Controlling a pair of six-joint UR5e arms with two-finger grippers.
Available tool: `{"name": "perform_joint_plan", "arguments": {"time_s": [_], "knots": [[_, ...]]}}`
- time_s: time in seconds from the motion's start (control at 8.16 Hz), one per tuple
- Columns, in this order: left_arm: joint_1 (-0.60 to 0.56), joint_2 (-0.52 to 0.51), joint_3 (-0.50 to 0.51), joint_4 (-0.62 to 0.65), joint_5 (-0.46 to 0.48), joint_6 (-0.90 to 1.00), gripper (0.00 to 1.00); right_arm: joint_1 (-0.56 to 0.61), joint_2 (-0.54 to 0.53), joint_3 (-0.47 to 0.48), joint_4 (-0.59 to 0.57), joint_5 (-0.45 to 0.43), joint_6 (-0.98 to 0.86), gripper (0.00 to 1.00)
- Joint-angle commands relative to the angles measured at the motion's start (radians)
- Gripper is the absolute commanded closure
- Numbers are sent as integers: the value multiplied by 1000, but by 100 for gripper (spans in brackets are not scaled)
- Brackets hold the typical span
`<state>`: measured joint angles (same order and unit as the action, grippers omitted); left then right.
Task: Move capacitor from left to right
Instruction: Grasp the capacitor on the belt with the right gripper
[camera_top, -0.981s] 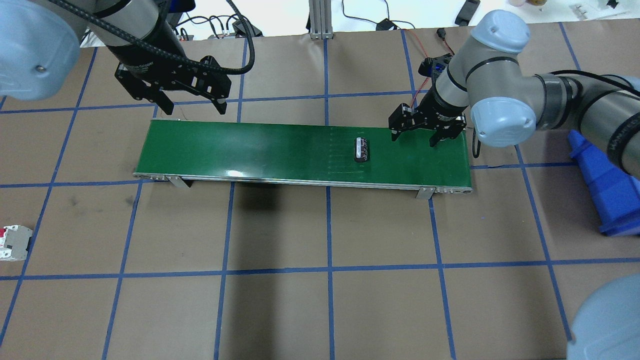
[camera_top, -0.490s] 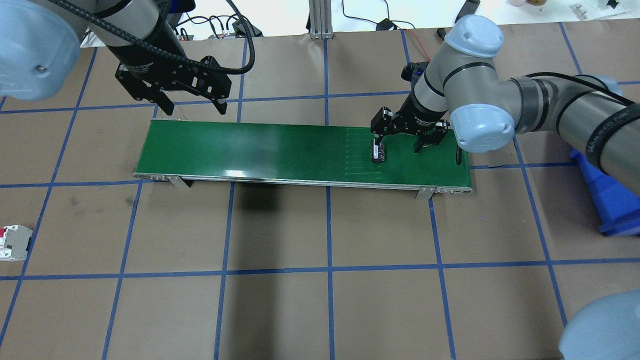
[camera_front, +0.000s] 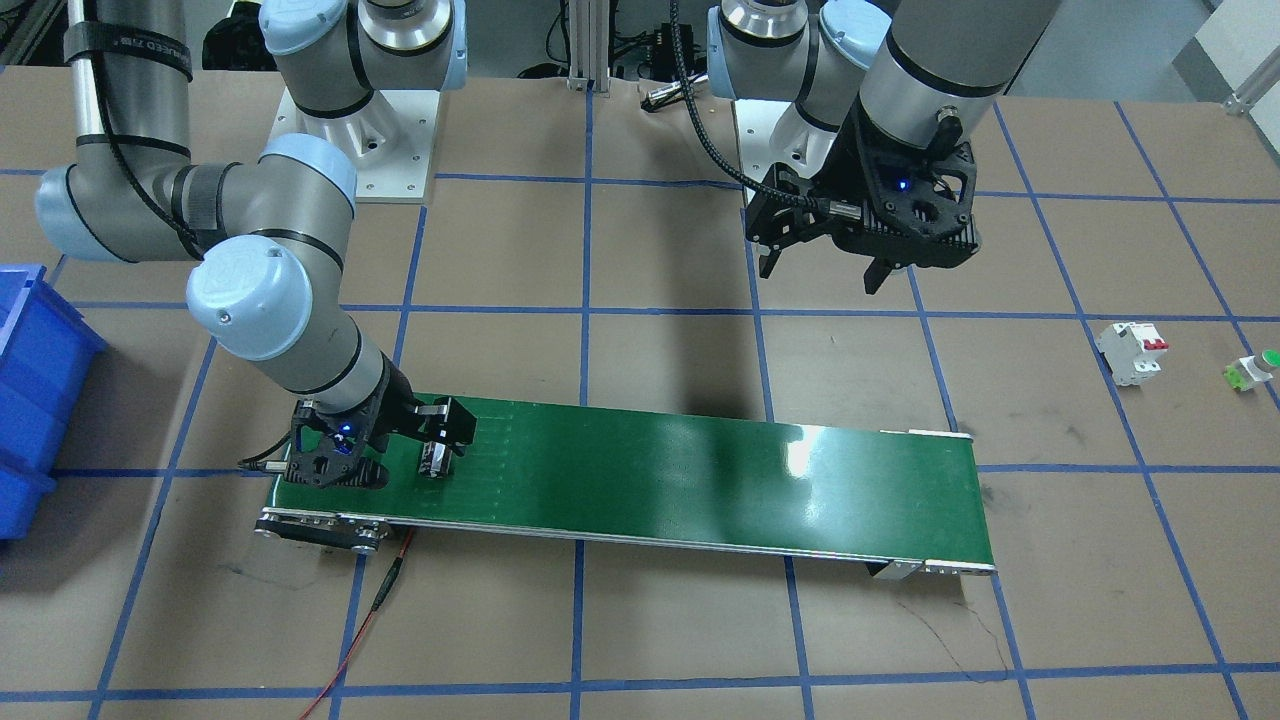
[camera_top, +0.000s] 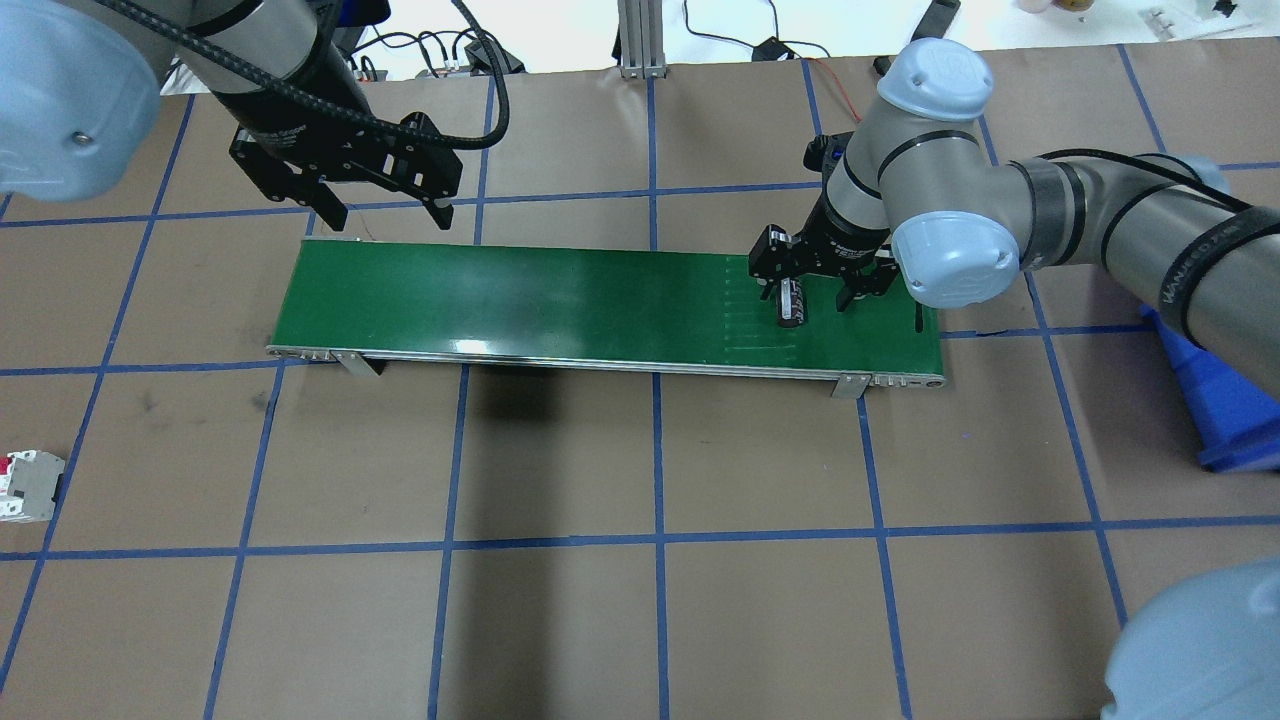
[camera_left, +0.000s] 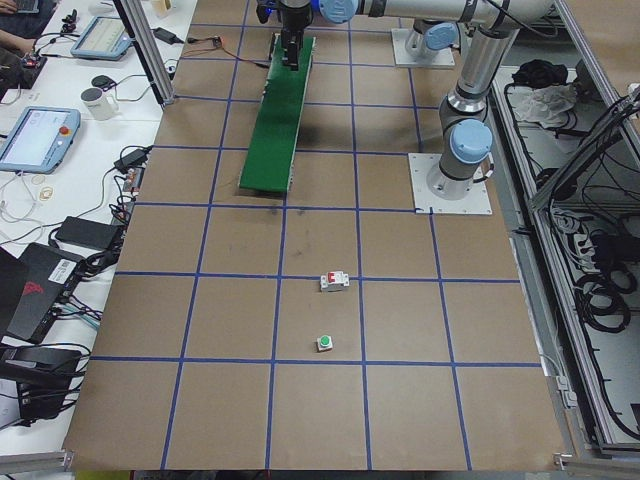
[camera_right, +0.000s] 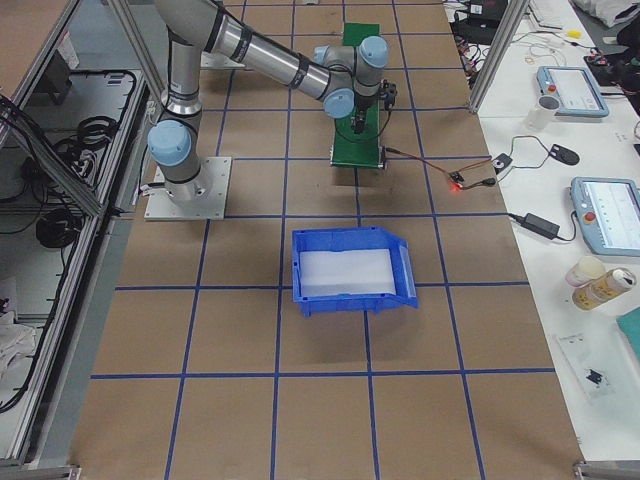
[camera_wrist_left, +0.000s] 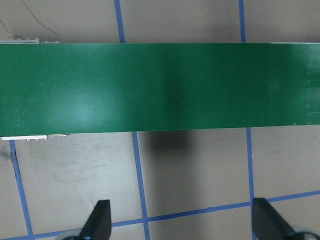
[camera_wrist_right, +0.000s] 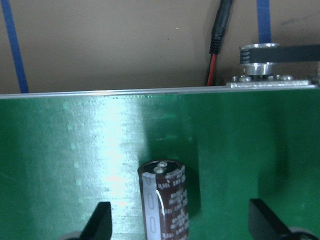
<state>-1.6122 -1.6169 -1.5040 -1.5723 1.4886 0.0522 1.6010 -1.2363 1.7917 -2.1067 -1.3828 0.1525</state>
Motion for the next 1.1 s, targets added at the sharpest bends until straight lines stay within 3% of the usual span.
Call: {"name": "perform_joint_plan", "arguments": {"time_s": [0.0, 0.12, 0.25, 0.37, 0.61, 0.98], "knots": [[0, 0, 1, 0, 1, 0, 0, 0, 9, 0, 2, -54, -4, 25], [0, 0, 1, 0, 1, 2, 0, 0, 9, 0, 2, -62, -5, 43], [0, 0, -1, 0, 1, 0, 0, -1, 9, -2, 2, -67, -26, 68], [-2, 0, -1, 0, 1, 2, 0, -1, 9, -2, 2, -115, -54, 82], [0, 0, 1, 0, 1, 2, 0, -9, -2, -20, 26, -198, -109, 96], [0, 2, 1, 0, 1, 0, 0, -88, -23, -142, 163, -209, -167, 100]]}}
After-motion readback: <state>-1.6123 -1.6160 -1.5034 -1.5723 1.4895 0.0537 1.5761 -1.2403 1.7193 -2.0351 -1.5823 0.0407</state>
